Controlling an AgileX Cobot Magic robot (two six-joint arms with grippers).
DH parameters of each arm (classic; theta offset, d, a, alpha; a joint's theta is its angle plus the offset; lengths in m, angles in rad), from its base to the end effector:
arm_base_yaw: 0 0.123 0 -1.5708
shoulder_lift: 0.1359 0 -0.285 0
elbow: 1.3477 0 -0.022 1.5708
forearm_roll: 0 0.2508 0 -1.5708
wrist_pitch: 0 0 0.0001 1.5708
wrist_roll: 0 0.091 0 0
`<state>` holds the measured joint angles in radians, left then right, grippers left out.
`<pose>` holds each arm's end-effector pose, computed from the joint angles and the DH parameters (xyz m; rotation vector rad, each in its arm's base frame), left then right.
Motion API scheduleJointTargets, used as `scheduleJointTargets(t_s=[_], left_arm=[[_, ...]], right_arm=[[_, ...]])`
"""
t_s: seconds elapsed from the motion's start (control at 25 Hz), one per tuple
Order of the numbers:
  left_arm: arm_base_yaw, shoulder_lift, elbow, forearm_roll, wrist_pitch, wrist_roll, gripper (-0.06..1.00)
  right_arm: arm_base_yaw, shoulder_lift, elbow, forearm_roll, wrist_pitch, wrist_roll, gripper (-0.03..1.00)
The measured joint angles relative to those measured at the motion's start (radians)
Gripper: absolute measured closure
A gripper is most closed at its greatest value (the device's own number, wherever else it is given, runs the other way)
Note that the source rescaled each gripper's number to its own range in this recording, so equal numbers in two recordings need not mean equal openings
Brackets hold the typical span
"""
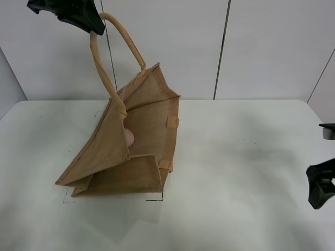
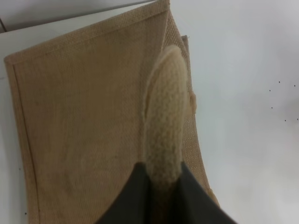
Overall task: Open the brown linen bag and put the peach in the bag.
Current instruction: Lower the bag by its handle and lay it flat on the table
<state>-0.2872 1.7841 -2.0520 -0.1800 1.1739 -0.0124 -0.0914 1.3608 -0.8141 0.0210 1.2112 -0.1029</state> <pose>0.3665 -0.1239 0.4334 0.3241 2.3797 -0.3719 0.2036 -0.0169 0.2252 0.0048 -3.0437 -0.0440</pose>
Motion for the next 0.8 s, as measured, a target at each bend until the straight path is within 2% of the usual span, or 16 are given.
scheduleJointTargets(t_s=[0.16, 0.56, 0.8], left_arm=[[0.0, 0.0, 0.0, 0.0, 0.0, 0.0, 0.94], [0.0, 0.0, 0.0, 0.0, 0.0, 0.001, 0.94], [0.0, 0.0, 0.0, 0.0, 0.0, 0.001, 0.94]], right_arm=[[0.0, -0.237, 0.117, 0.0, -0.011, 0.0, -0.03], [0.0, -0.833, 0.299, -0.001, -0.171, 0.014, -0.03], [0.0, -1.068, 0.312, -0.002, -0.181, 0.015, -0.03]])
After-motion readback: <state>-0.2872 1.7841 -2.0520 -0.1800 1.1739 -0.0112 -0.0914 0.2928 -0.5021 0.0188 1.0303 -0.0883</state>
